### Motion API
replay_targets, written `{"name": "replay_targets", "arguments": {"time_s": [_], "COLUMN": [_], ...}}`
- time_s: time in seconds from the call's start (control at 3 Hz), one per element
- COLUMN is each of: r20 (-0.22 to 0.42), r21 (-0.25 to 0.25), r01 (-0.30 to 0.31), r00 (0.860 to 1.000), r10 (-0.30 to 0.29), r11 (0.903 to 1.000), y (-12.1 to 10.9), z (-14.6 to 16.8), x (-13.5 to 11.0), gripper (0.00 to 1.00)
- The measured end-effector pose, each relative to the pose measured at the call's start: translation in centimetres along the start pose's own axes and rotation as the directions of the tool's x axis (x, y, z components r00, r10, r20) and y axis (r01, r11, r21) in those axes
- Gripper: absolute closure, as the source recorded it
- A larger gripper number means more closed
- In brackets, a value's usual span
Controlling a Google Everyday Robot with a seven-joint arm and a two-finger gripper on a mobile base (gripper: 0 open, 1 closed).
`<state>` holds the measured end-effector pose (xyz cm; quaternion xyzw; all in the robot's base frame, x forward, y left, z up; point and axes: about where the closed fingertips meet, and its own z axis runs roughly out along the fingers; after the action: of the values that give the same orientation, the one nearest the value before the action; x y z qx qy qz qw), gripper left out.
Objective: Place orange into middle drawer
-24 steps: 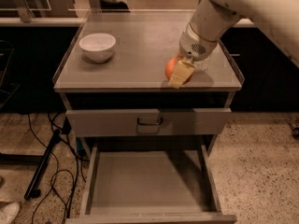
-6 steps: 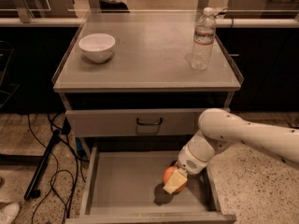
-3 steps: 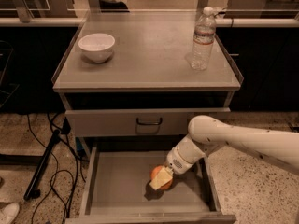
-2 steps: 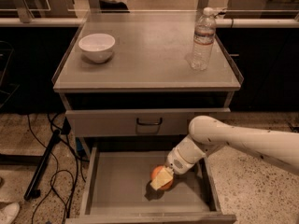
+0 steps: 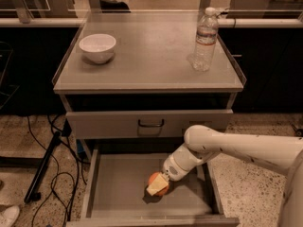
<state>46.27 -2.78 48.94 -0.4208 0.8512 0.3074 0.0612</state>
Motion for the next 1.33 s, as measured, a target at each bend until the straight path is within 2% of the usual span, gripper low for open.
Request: {"name": "replay_targets", "arguments": {"time_s": [0.33,0.67,1.0,1.33], "r20": [0.013,0.008,0.007,-0.013], "r21": [-0.005,-0.050,-0.050,-0.069], "r01": [-0.007,-0.032,-0.032,-0.071], "r00": [1.000,0.999,0.999,0.997], "r10": [0.007,0.032,0.032,0.070], "r11": [1.0000,0.9982,0.9982,0.9951], "y": [-0.9,-1.4,-1.4,-1.6], "z": [1.8,4.5,4.5,7.2], "x": [-0.1,0.5,0.5,1.5], "gripper": [1.00,1.00,1.00,1.00]}}
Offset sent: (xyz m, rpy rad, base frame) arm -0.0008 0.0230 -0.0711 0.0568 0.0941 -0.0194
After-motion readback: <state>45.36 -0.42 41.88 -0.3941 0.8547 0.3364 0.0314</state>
